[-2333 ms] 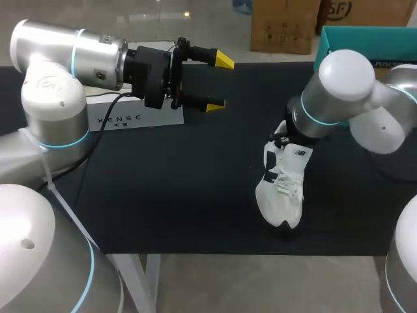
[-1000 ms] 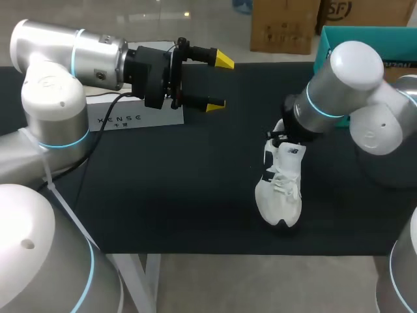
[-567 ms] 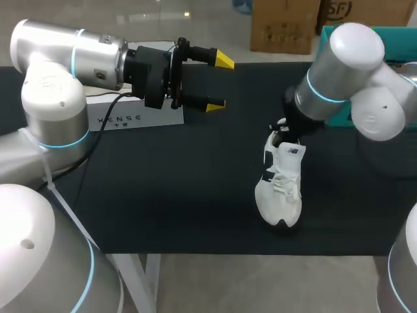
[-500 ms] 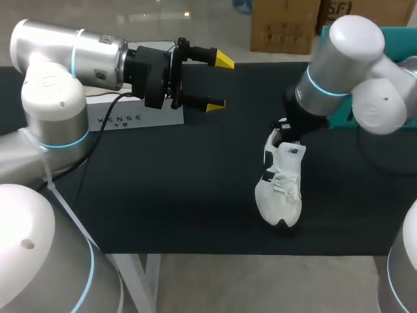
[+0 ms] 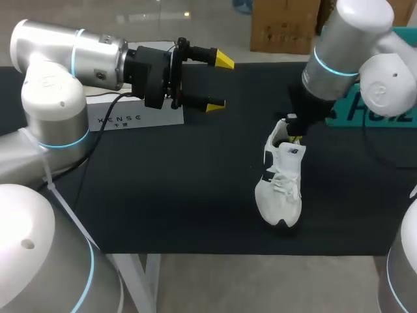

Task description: Take the shoe out of the shoebox, open the shoe tongue, remove and reinsert the insole, then place the shoe into the shoebox

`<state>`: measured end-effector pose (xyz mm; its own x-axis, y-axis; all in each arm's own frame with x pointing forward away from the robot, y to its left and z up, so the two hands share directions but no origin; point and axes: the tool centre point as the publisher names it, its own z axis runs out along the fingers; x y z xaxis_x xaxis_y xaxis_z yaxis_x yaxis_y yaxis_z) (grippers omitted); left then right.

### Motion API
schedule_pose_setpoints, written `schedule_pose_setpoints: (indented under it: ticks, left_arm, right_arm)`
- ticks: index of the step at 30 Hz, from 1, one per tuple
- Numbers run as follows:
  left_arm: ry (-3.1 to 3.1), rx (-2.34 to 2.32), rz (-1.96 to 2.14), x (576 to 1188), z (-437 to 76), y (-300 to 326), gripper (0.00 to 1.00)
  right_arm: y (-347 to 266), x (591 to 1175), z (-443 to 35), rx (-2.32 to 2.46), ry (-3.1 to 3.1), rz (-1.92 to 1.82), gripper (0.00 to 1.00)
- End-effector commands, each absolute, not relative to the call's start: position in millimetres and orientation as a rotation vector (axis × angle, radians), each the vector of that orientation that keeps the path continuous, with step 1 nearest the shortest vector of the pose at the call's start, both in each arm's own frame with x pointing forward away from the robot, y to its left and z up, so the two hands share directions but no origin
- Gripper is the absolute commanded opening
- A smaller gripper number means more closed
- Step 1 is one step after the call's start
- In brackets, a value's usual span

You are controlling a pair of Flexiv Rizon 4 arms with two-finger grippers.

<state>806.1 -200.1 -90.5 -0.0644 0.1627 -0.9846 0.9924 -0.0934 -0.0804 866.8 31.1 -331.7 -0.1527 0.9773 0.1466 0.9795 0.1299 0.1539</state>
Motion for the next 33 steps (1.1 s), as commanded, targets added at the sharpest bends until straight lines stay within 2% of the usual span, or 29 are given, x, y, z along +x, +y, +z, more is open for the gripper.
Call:
schedule_pose_setpoints:
  ticks: [1, 16, 17, 19, 20, 21, 22, 33]
  left_arm:
    - [1.336, 1.371, -1.256, 806, -90, -200, 1.0]
    - [1.336, 1.371, -1.256, 806, -90, -200, 1.0]
    - [1.336, 1.371, -1.256, 806, -90, -200, 1.0]
    - [1.336, 1.371, -1.256, 806, -90, -200, 1.0]
    - [1.336, 1.371, -1.256, 806, -90, -200, 1.0]
    - [1.336, 1.371, -1.256, 806, -90, -200, 1.0]
    - [1.336, 1.371, -1.256, 806, -90, -200, 1.0]
    - [1.336, 1.371, -1.256, 806, -90, -200, 1.0]
  right_arm:
    - [31, 868, -346, -2.025, -2.341, -0.333, 0.0]
    - [45, 851, -382, -1.943, -2.288, -0.266, 0.0]
    - [46, 849, -385, -1.93, -2.294, -0.247, 0.07]
    - [48, 847, -389, -1.925, -2.288, -0.254, 0.39]
    - [49, 847, -390, -1.922, -2.295, -0.252, 0.48]
    - [50, 846, -390, -1.919, -2.297, -0.249, 0.65]
    - [52, 846, -391, -1.913, -2.296, -0.248, 1.0]
    - [56, 851, -373, -1.893, -2.33, -0.303, 1.0]
